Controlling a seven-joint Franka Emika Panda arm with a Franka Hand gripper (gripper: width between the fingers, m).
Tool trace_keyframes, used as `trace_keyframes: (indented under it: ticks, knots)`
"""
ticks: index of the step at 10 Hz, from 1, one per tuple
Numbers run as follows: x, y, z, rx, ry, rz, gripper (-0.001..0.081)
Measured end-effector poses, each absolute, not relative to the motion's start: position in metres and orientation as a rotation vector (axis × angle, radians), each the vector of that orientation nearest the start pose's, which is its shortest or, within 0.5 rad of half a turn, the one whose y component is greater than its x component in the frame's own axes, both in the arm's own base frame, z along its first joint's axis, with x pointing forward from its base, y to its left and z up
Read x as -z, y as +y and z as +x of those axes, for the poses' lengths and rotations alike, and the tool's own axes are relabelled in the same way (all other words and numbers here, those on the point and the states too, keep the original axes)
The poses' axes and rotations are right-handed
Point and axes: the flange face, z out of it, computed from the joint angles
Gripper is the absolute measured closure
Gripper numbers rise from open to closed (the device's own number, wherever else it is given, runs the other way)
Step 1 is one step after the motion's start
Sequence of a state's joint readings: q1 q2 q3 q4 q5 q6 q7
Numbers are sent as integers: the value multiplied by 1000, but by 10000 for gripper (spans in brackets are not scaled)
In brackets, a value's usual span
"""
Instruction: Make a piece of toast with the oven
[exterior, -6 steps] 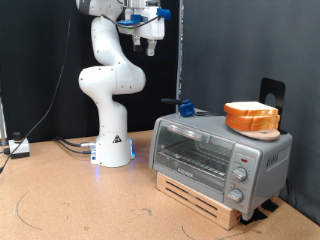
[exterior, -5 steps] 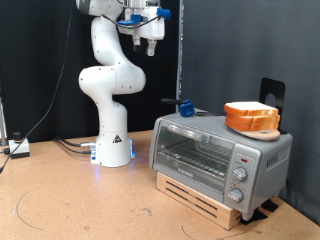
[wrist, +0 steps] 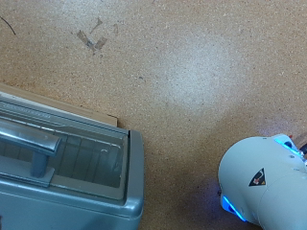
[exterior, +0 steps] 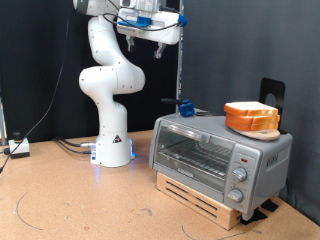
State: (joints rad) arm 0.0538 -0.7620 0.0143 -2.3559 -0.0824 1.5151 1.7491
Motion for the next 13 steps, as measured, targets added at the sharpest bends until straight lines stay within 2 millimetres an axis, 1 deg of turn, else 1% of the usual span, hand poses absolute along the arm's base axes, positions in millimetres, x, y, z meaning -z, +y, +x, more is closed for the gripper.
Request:
trace_keyframes:
  ticks: [1,2,4,5,6,7,8,10,12,13]
  knots:
    - [-579,13,306,29,2463,-2126,-1]
    - [-579,17,306,6,2352,-2240,-1]
    - [-579,25,310,22,2040,-2514,-1]
    - [-577,26,318,40,1873,-2632,-1]
    - [-570,26,328,21,1737,-2723,-1]
    - [-571,25,327,26,1798,-2682,-1]
    - [-571,28,327,41,1702,-2741,-1]
    - [-570,35,328,66,1350,-2939,-1]
    - [-563,41,331,26,1019,-3096,-1]
    - [-563,40,331,30,1090,-3069,-1]
